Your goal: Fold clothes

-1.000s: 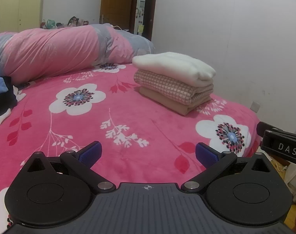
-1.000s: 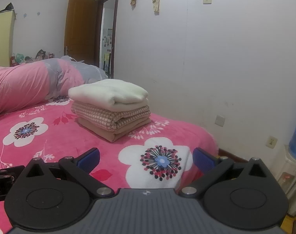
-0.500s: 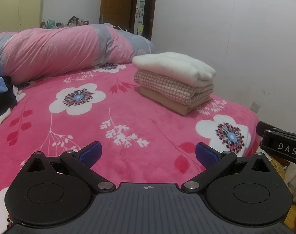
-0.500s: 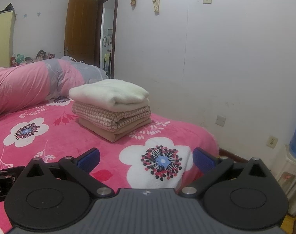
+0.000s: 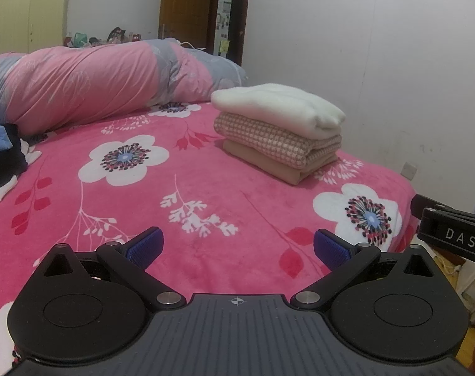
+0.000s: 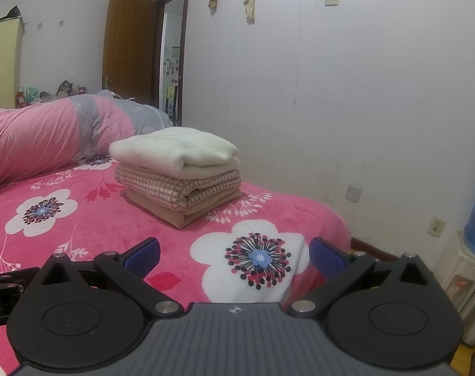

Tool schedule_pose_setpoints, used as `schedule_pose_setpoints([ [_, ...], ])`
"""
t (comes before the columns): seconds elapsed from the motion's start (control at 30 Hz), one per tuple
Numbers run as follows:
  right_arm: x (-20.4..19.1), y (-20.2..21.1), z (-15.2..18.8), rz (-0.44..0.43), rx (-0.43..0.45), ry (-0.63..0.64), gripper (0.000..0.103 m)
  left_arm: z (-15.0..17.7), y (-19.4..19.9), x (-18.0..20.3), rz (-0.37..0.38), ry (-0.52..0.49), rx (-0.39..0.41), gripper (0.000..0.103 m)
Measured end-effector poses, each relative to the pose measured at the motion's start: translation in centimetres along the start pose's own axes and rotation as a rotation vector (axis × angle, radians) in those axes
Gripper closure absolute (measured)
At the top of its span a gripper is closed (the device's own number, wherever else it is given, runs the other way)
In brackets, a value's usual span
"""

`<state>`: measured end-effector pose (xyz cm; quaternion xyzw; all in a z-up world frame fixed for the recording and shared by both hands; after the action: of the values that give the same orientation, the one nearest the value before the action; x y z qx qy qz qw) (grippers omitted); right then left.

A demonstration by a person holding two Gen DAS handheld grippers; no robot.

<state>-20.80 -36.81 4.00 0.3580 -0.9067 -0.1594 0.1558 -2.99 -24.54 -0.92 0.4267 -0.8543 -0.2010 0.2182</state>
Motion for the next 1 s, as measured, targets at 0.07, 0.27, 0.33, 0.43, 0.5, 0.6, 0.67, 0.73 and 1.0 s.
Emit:
schedule_pose_setpoints([
  [0.07,-0.02,-0.01,0.01,0.0,0.0,0.0,0.0,0.02,0.01,-0.02,0.0,-0.001,0.0,0.0],
  [0.27,-0.11,0.02,0.03,0.001,0.0,0.003,0.0,-0.01,0.01,-0.03,-0.001,-0.001,0.0,0.0],
  [0.33,-0.07,0.01,0.07,0.0,-0.001,0.002,0.0,0.0,0.03,-0.04,-0.002,-0.001,0.0,0.0],
  [0.43,-0.02,-0.01,0.12,0.0,-0.001,0.002,0.0,0.03,0.04,-0.01,-0.001,-0.003,0.0,0.0],
  [0.5,-0.01,0.01,0.14,0.0,-0.002,0.001,0.0,0.05,0.09,-0.01,0.0,-0.004,-0.001,0.0],
  [0.6,-0.02,0.04,0.14,0.0,-0.002,0.001,0.0,0.08,0.18,0.05,0.002,-0.006,0.0,0.0],
  [0.67,-0.03,0.03,0.11,0.001,-0.003,0.001,0.0,0.1,0.21,0.08,0.002,-0.008,0.0,0.0],
  [0.73,-0.02,0.01,0.12,0.0,-0.002,0.0,0.0,0.1,0.23,0.09,0.003,-0.01,0.001,0.0],
  [1.0,0.03,-0.07,0.21,0.0,-0.005,-0.002,0.0,0.25,0.19,0.18,0.001,-0.009,-0.006,0.0],
])
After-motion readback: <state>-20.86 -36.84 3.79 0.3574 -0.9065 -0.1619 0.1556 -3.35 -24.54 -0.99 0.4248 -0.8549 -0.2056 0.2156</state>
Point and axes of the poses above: each gripper's, at about its wrist camera, not at the fingertips, and y roughly against the way its jaws point, x to its right, z to its underside, the point moved 5 cm from there along -y, roughly the way its jaws point, and after that the axes turned 8 degrees about y, right-handed, at the moved point
